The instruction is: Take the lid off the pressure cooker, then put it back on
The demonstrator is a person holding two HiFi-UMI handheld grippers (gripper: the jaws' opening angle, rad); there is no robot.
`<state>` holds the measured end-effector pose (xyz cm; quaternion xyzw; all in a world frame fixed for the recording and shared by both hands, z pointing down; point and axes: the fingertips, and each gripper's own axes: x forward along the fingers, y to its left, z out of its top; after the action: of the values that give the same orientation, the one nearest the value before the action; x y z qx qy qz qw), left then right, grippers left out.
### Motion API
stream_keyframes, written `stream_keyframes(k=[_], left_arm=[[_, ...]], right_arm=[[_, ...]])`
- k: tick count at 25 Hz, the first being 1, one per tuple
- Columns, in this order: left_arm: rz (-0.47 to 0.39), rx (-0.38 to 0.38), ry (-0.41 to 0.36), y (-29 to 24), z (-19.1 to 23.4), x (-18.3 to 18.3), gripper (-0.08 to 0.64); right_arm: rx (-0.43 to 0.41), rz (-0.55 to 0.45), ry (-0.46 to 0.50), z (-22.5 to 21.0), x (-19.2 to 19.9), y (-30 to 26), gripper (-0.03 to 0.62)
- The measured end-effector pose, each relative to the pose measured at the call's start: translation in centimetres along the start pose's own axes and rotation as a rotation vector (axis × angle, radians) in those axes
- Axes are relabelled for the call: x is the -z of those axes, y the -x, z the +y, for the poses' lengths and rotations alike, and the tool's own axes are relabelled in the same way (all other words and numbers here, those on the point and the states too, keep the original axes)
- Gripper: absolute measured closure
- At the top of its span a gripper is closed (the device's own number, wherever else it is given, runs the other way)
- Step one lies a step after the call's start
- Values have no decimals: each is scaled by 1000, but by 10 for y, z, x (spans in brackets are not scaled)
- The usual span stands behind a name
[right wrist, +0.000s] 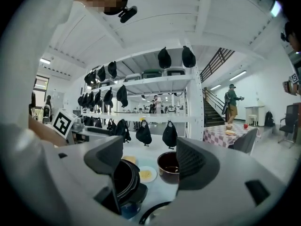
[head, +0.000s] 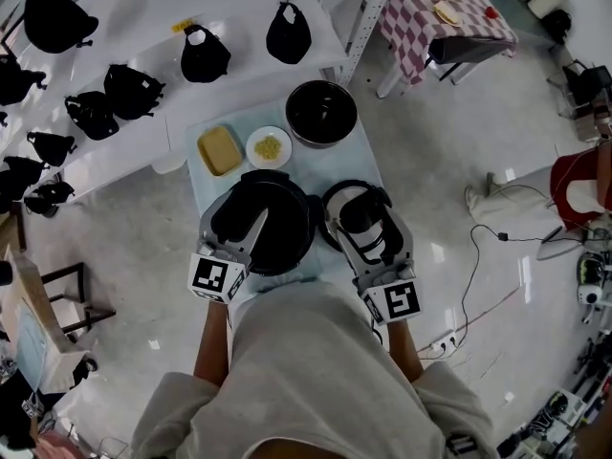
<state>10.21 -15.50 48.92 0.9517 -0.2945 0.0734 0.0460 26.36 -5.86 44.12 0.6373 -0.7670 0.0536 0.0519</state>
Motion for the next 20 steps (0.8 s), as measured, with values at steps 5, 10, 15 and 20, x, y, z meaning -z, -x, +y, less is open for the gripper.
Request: stream_keyframes(k=[5,10,15,20], left_arm=[[-1,-1,3,1,0,-1,313],[-5,-13,3,3,2,-3,313],[-1,-24,3,8,6,-4,313],[1,-40,5,12,9,-3,313]], right_arm=[[4,145,-17,-18,58,-8,255],[-15,372,-95,-42,150,-25,255],[-6,593,-135,-63,229,-33,255],[-27,834,-132,-77,298,-34,255]])
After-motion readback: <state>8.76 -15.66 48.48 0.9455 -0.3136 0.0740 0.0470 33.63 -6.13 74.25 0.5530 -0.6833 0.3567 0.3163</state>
